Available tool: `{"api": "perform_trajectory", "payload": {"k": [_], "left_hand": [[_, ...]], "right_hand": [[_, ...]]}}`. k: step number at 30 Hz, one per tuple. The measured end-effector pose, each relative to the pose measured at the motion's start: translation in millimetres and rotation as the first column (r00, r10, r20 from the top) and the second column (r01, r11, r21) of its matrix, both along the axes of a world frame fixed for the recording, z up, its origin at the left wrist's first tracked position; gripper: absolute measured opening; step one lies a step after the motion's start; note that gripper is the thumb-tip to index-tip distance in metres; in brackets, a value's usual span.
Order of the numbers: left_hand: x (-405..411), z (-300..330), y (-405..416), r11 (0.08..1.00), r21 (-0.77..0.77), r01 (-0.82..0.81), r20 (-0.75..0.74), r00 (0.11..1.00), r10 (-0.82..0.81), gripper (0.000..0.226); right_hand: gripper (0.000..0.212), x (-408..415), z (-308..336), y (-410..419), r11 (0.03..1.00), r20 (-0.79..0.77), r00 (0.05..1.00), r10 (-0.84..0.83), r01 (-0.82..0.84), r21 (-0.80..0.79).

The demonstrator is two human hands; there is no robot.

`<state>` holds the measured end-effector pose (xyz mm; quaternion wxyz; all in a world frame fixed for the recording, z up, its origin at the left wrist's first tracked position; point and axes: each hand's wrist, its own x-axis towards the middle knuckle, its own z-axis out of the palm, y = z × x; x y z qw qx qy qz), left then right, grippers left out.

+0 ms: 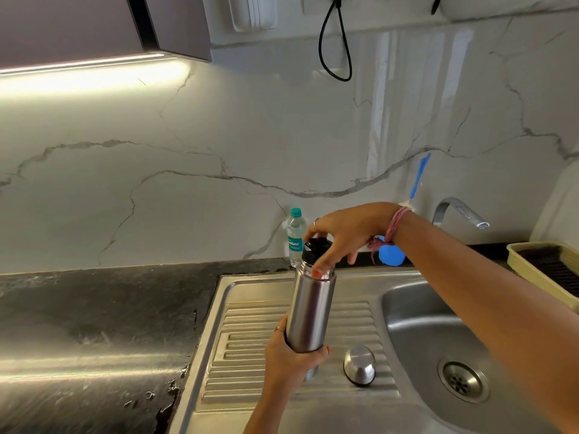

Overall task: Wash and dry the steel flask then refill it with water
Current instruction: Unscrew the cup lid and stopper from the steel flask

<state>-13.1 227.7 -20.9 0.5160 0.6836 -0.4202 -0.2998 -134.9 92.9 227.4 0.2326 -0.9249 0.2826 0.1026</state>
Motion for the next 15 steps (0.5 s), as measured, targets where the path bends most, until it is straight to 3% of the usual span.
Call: {"api": "perform_trajectory", "payload": {"k": [2,6,10,12,15], "left_hand": [[1,-1,-1,1.0,0.005,-0.006,-0.001,1.0,0.006,0.084],[1,-2,-3,1.0,0.019,-0.003,0.002,1.0,0.003,0.085],[3,-4,-5,1.0,0.026,0.002,0.005,1.0,-0.002,0.086],[4,-5,-6,1.0,0.031,0.003,0.006,1.0,-0.003,0.084],[4,-6,-7,0.999,0.033,-0.001,0.012,1.0,0.001,0.077]], "right_hand": [[0.062,0,-1,-4,0.998,0.013,1.0,0.028,-0.028,-0.053],[0.076,-3,-1,-6,0.999,0.023,0.999,0.033,-0.034,0.03],[0.058,-1,-4,-9,0.998,0.042,0.998,0.053,-0.051,-0.042],[0.067,-4,-2,-10,0.996,0.041,0.995,0.09,-0.09,-0.005],[0.076,-4,-5,-12,0.999,0.031,0.999,-0.008,0.007,0.05]]}}
